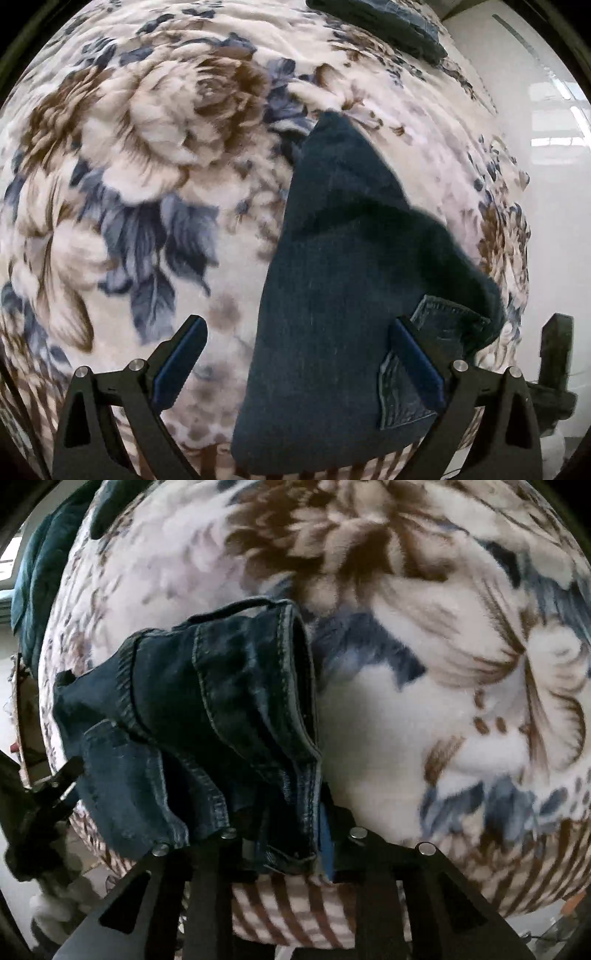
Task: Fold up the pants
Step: 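Grip the jeans bundle with both tools and lift it off the bedspread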
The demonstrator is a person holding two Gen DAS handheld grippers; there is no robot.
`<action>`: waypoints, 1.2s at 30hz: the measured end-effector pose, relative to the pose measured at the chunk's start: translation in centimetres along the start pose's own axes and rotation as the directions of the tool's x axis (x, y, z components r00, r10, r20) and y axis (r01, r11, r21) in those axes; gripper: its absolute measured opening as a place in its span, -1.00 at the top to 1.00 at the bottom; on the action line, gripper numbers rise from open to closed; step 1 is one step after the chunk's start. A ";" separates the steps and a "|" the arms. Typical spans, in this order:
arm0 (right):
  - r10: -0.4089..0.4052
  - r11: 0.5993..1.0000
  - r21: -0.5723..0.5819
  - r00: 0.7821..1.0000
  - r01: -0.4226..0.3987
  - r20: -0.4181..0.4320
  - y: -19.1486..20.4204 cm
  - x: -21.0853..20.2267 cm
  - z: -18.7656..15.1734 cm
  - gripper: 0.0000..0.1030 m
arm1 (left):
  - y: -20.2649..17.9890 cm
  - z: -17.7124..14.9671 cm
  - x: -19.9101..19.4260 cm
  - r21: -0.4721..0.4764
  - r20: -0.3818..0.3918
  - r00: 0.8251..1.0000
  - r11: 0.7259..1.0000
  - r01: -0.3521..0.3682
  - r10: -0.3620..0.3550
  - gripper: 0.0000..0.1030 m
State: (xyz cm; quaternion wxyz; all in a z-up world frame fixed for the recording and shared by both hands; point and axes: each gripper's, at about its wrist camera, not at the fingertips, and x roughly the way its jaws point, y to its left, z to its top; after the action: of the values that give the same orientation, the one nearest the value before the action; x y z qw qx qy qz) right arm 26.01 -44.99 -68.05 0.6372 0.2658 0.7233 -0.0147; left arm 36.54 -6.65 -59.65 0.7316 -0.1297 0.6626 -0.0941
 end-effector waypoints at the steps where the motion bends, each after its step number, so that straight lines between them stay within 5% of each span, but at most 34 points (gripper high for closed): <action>1: -0.002 1.000 0.000 1.000 0.002 -0.002 0.0 0.2 0.3 0.50 | 0.2 1.0 -0.3 -0.016 0.016 0.999 0.999 0.033 -0.033 -0.96; 4: 0.018 0.999 0.032 1.000 -0.017 -0.014 -0.7 0.7 0.8 0.49 | 0.7 4.6 -0.4 -0.047 0.030 0.998 0.997 0.058 -0.057 -0.96; 7: 0.009 1.000 0.021 1.000 -0.009 -0.017 -0.3 0.4 1.0 0.49 | 0.7 8.5 1.8 -0.074 -0.040 0.992 0.990 0.120 -0.124 -0.95; 8: -0.007 1.000 0.005 1.000 0.007 -0.015 0.2 0.4 1.0 0.49 | 0.5 9.6 2.5 -0.061 -0.058 0.988 0.989 0.136 -0.140 -0.76; 9: -0.021 1.000 -0.007 1.000 0.021 -0.012 0.4 0.3 0.9 0.49 | 0.2 10.3 3.1 -0.044 -0.072 0.986 0.988 0.148 -0.151 0.07; 10: -0.026 1.000 -0.004 1.000 0.026 -0.010 0.3 0.2 0.6 0.49 | 0.0 11.1 3.6 -0.026 -0.078 0.983 0.986 0.167 -0.169 0.46; 14: 0.007 0.999 0.050 1.000 -0.006 -0.011 0.3 1.0 0.8 0.48 | 1.1 11.9 4.6 -0.002 -0.100 0.987 0.992 0.126 -0.126 0.55; 19: 0.006 0.998 0.057 1.000 -0.005 -0.002 0.5 1.2 0.8 0.48 | 6.7 13.0 4.9 -0.228 -0.049 0.980 0.958 0.175 -0.190 0.73; 22: 0.006 1.000 0.029 1.000 -0.005 -0.014 0.8 1.0 0.7 0.41 | 7.6 12.9 3.5 -0.269 -0.029 0.965 0.932 0.244 -0.261 0.55; 24: 0.050 0.998 0.029 0.998 -0.049 -0.028 0.9 0.6 0.7 0.15 | 7.4 12.2 2.4 -0.264 -0.028 0.951 0.920 0.289 -0.307 -0.22; 26: 0.080 0.996 0.047 0.996 -0.078 -0.040 0.5 -0.2 0.7 -0.13 | 6.7 11.2 1.7 -0.245 -0.025 0.939 0.912 0.328 -0.344 -0.46; 32: 0.175 0.983 0.053 0.984 -0.176 0.032 0.9 -3.0 1.2 -0.39 | 4.0 9.3 5.0 -0.158 -0.138 0.945 0.948 0.276 -0.298 -0.49; 36: 0.182 0.983 -0.016 0.983 -0.182 0.009 2.5 -0.7 2.9 -0.38 | 3.2 9.2 6.8 -0.126 -0.153 0.956 0.965 0.231 -0.249 -0.49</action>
State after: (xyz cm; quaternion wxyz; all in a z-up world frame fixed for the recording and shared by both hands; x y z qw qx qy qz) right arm 29.73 -44.18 -67.12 0.6416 0.3258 0.6928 0.0478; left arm 46.32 -5.11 -66.23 0.6483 -0.2399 0.7052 -0.1575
